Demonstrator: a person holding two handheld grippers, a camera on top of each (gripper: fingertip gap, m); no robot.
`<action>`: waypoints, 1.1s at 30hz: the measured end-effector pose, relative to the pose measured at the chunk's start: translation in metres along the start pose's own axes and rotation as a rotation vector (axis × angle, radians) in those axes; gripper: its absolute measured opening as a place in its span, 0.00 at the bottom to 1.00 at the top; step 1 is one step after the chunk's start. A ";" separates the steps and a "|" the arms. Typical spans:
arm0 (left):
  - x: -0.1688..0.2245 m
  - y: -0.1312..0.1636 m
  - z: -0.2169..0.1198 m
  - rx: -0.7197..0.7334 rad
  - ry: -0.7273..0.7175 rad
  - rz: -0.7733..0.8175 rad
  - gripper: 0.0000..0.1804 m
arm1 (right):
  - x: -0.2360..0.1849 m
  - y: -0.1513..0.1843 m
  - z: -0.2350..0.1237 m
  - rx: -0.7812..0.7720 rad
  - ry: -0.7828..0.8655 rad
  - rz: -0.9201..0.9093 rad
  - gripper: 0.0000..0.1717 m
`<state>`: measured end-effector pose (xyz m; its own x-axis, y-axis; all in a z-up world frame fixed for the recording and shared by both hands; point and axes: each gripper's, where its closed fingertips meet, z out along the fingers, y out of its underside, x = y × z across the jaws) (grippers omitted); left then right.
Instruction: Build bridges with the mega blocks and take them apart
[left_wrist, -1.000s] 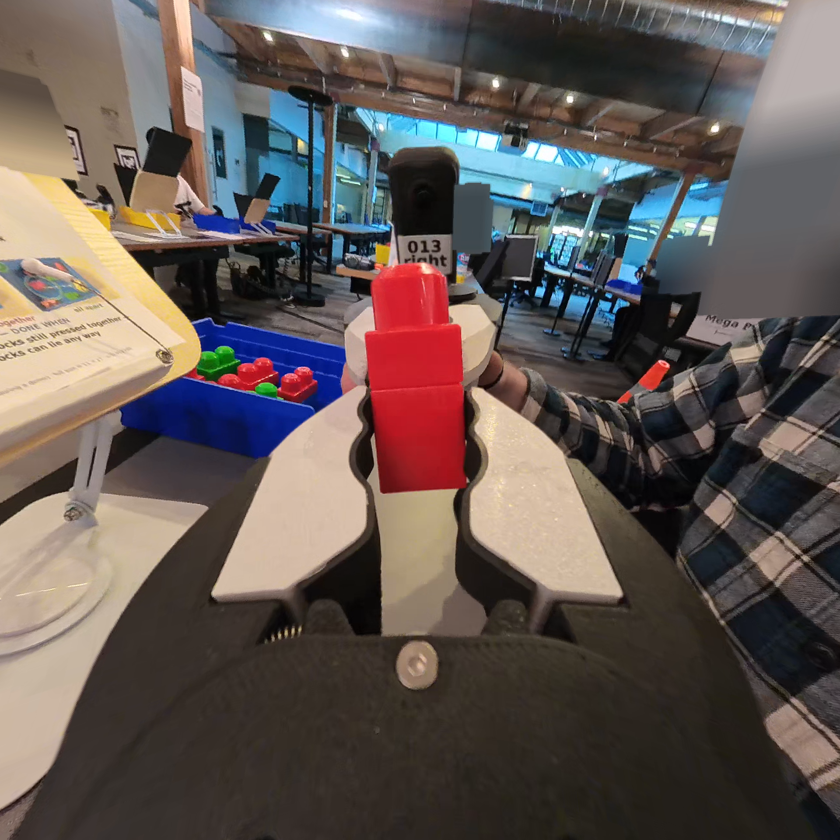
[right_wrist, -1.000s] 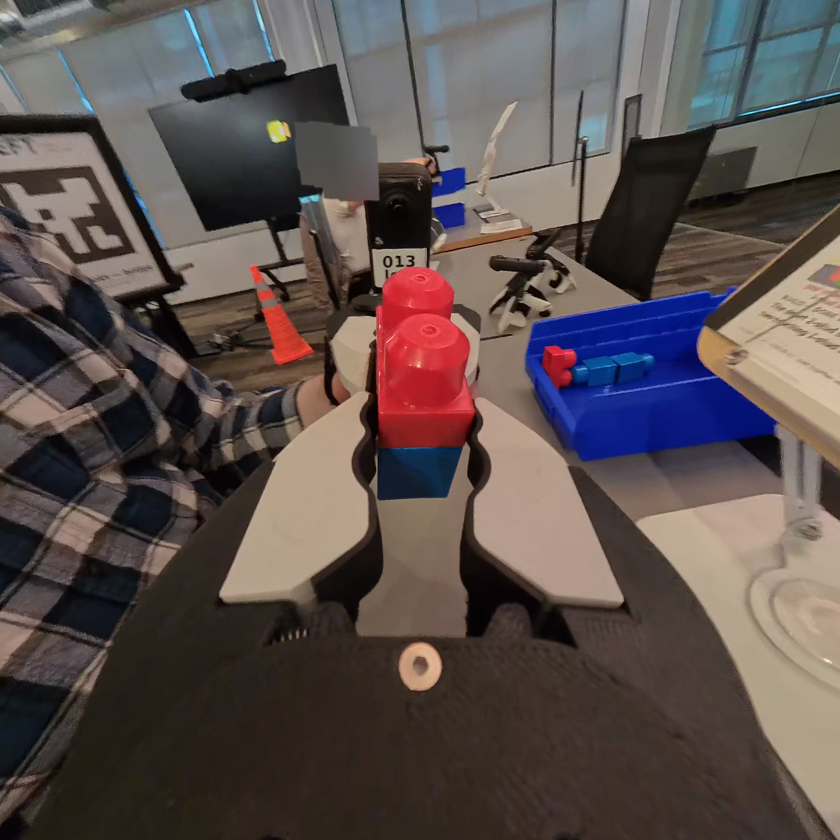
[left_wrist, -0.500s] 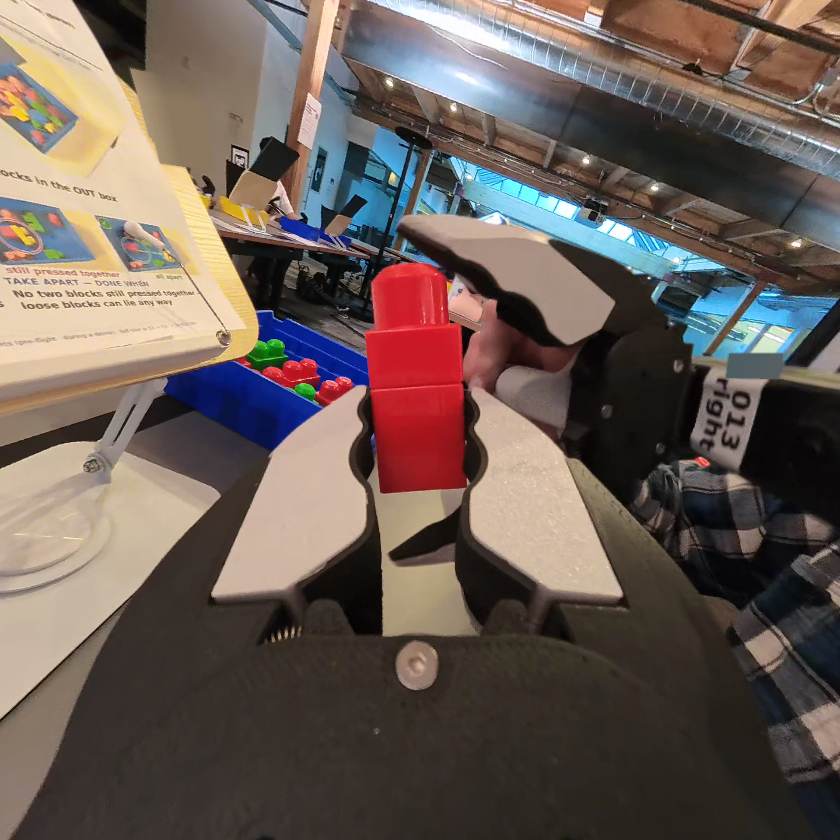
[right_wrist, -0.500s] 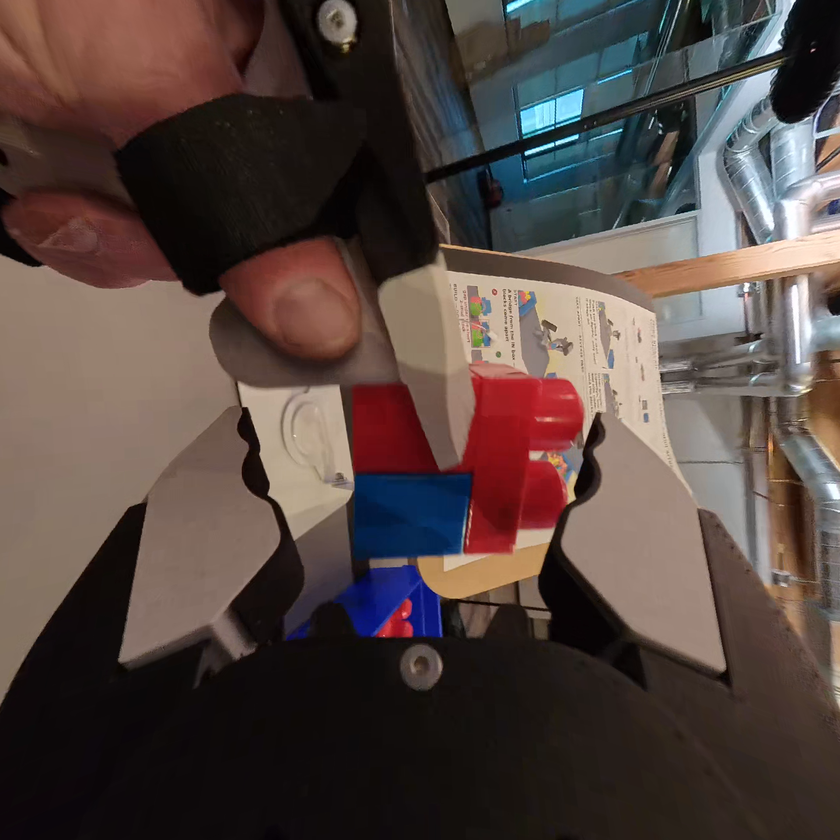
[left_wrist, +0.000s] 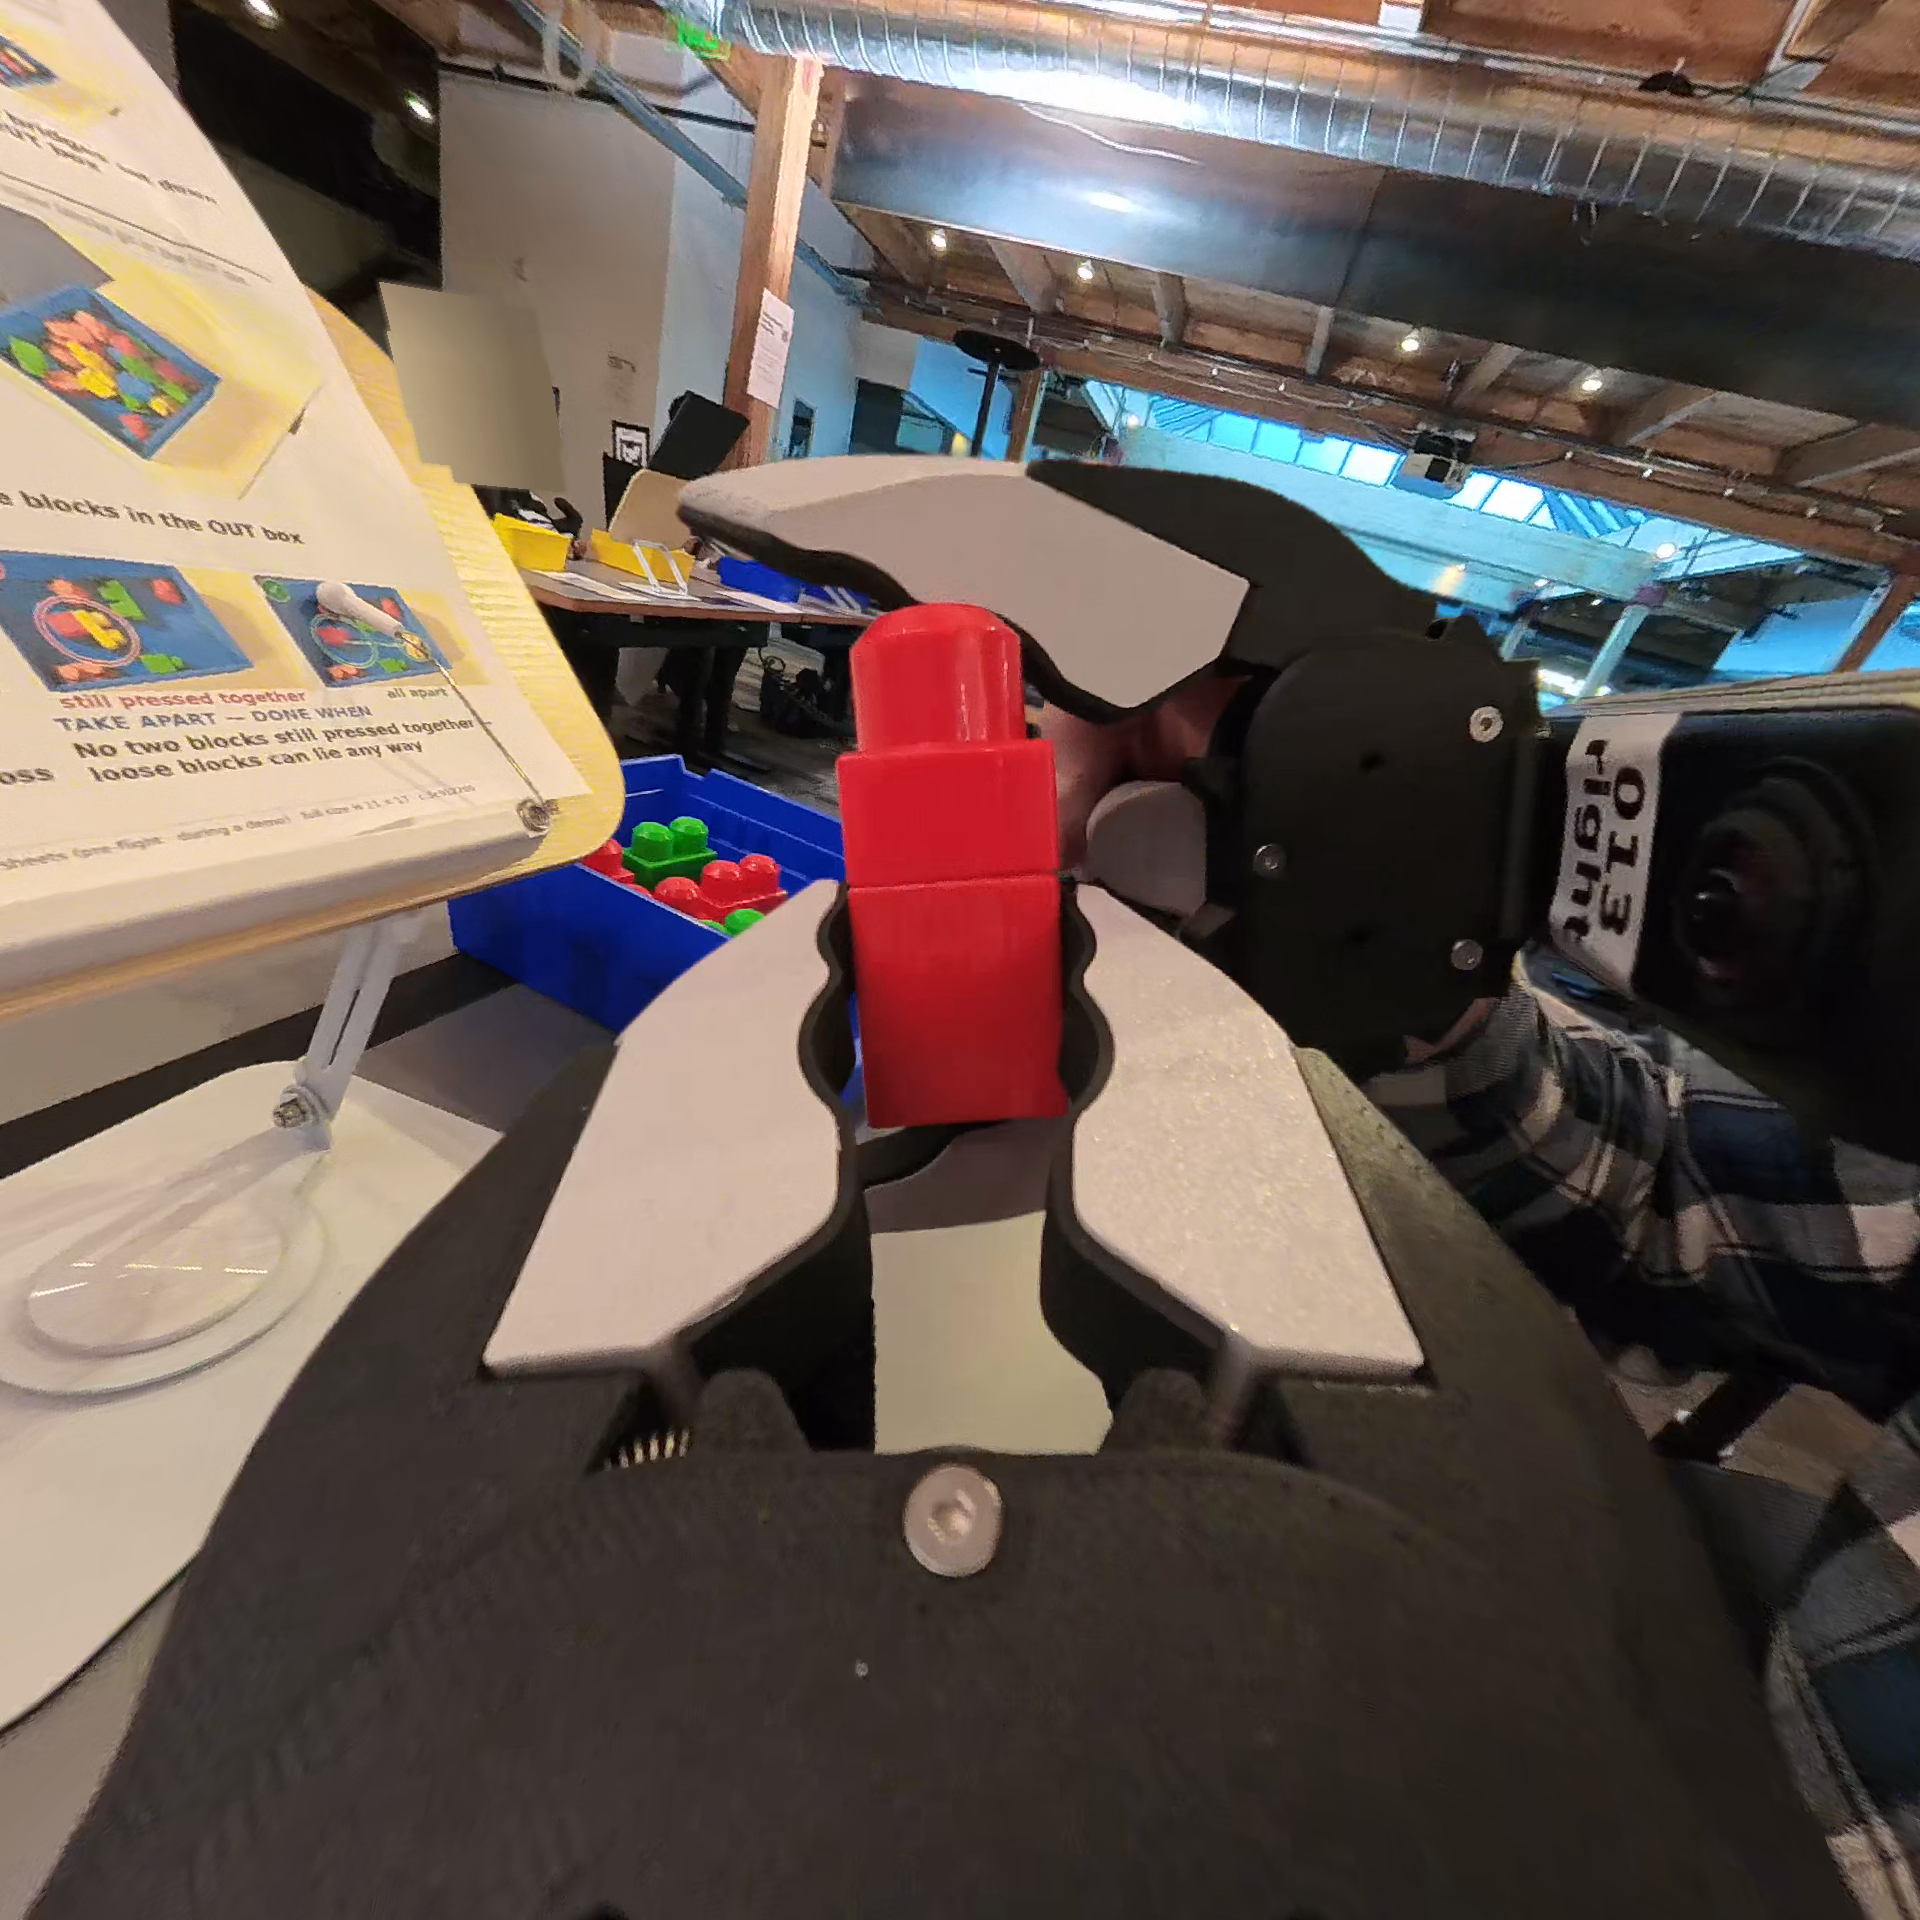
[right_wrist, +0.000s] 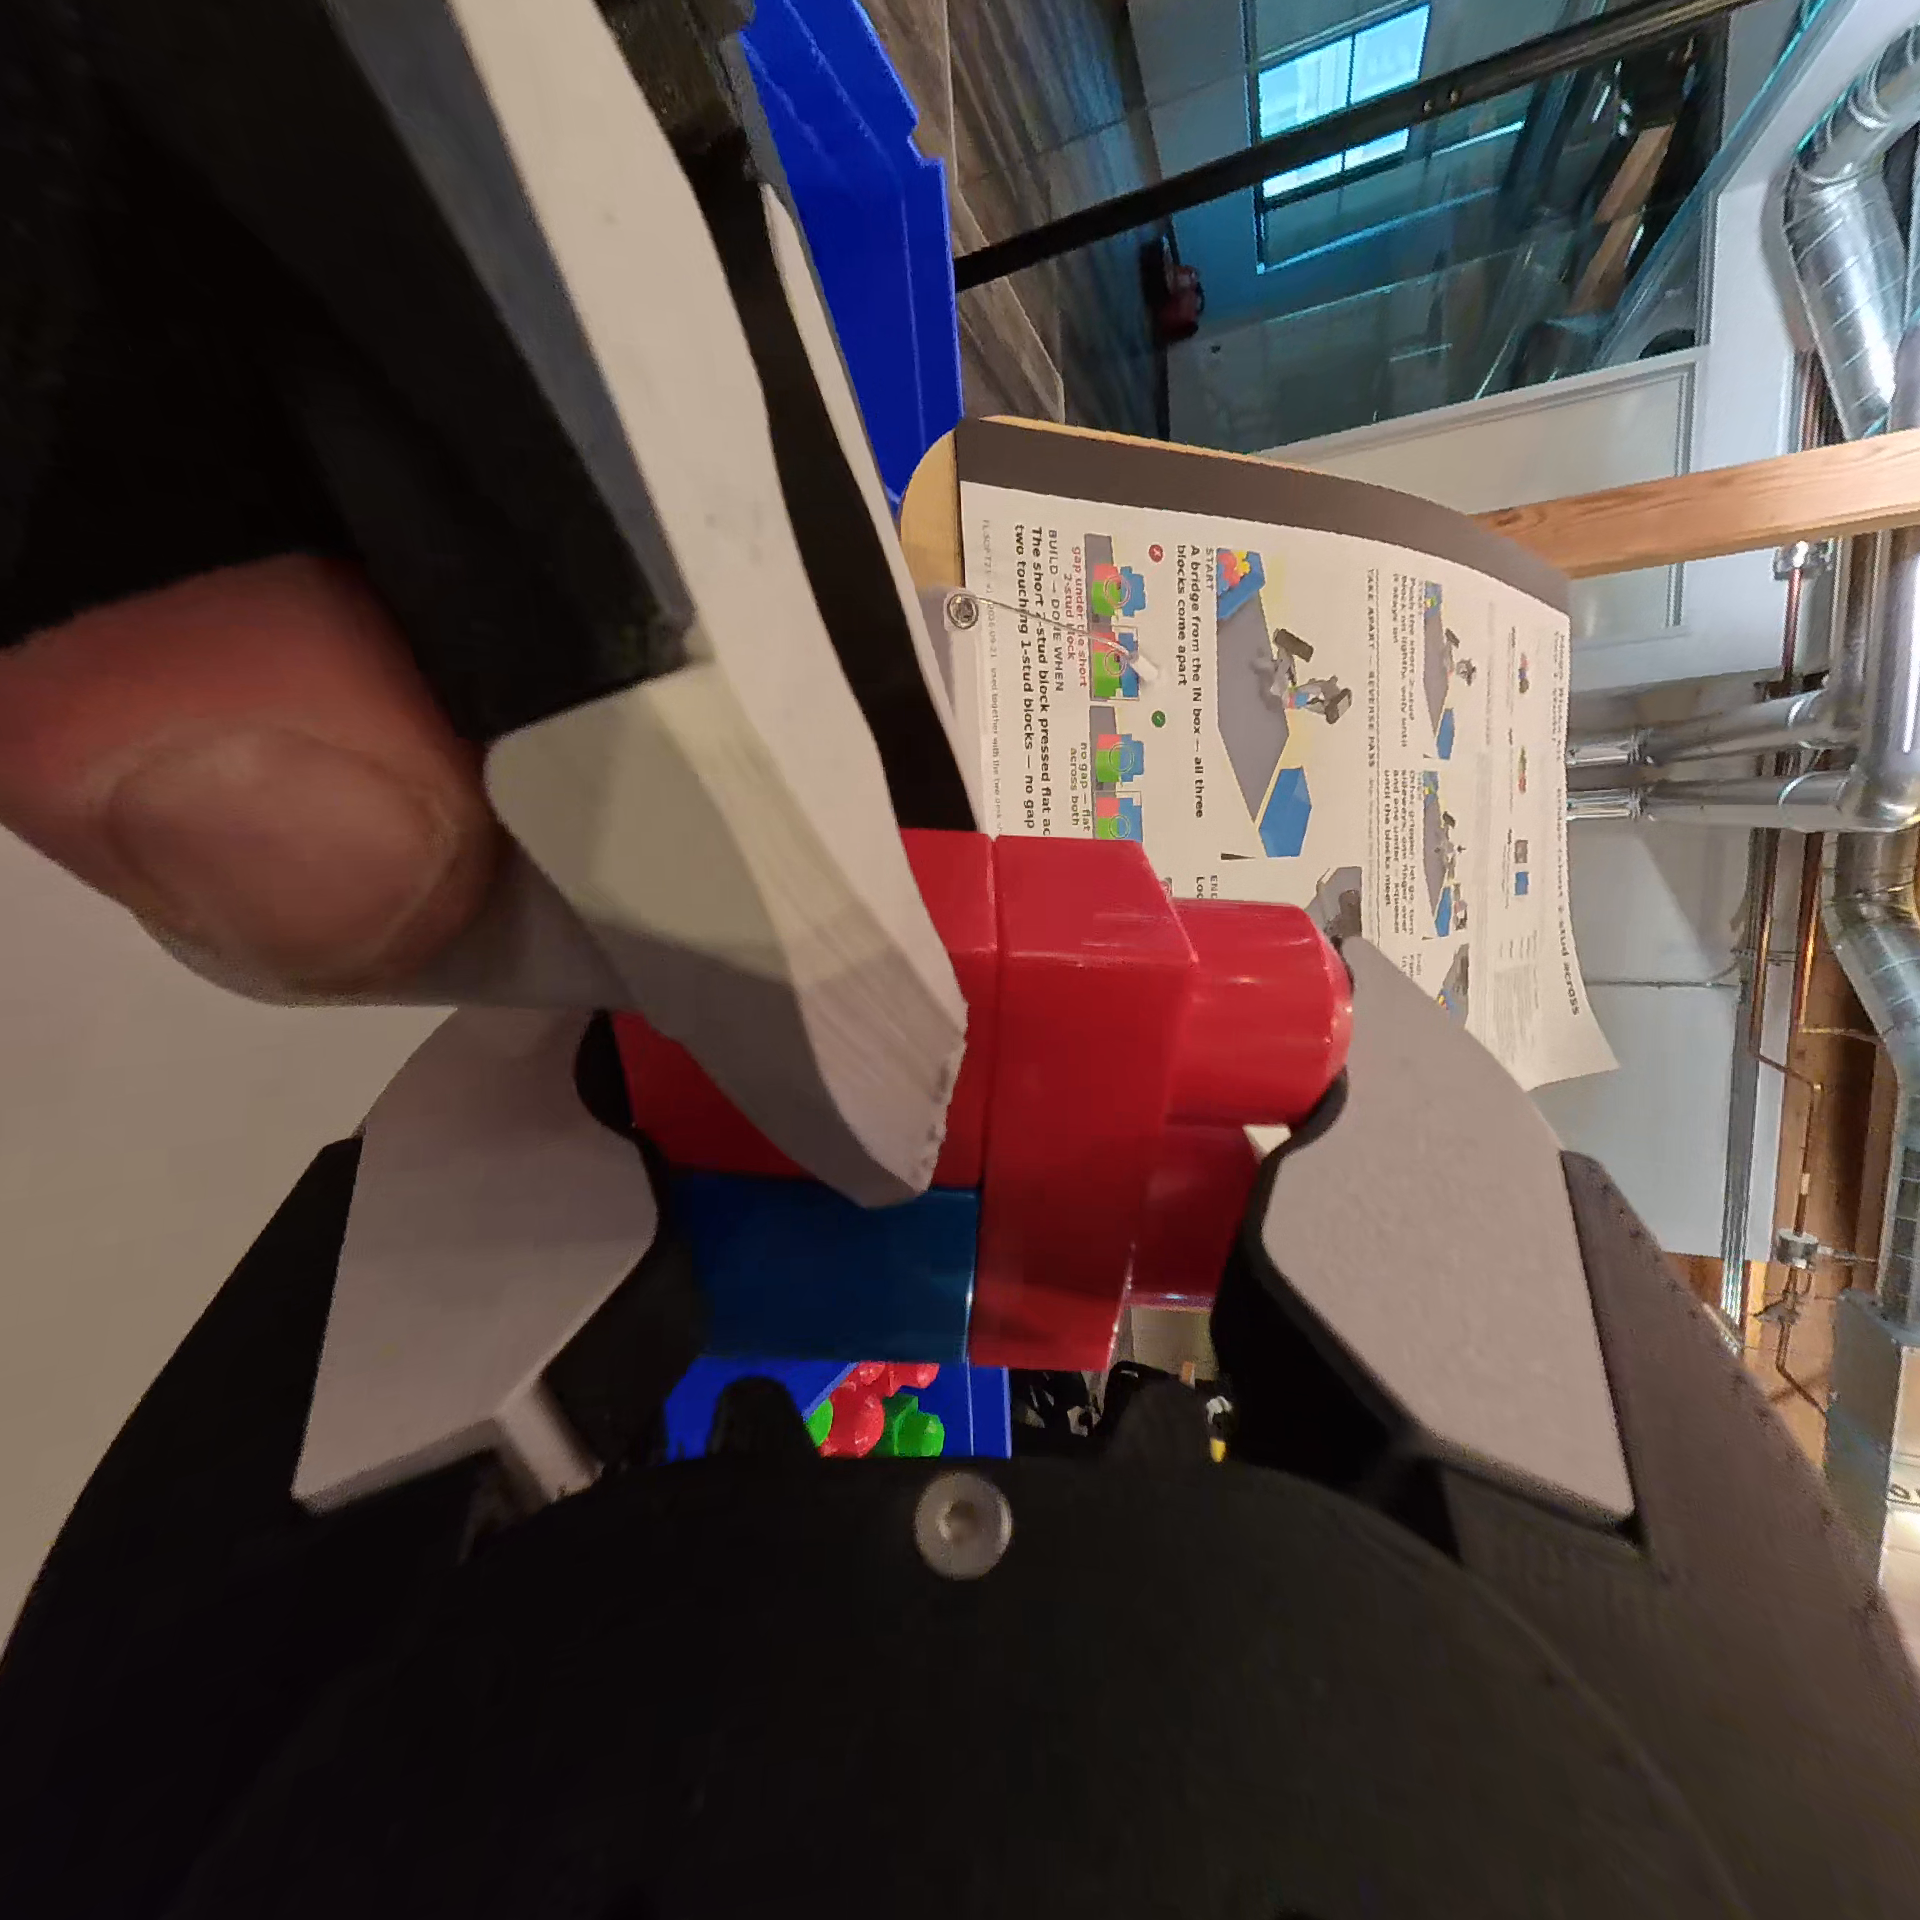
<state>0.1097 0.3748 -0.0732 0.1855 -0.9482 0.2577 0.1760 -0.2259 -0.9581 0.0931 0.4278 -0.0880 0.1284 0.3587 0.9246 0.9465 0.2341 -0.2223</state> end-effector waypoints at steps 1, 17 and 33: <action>0.000 0.001 0.000 0.001 0.005 -0.010 0.20 | 0.000 0.000 0.000 0.004 0.005 -0.004 0.73; -0.003 -0.009 -0.011 0.045 0.019 -0.003 0.25 | 0.021 0.009 -0.003 0.070 0.046 -0.015 0.71; -0.006 -0.005 -0.008 -0.002 0.009 0.059 0.20 | 0.003 -0.007 -0.008 0.152 -0.143 -0.037 0.72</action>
<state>0.0998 0.3796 -0.0706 0.1873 -0.9619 0.1993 0.1627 -0.1697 -0.9720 0.0893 0.4198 -0.0805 0.0414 0.4691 0.8822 0.8927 0.3792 -0.2435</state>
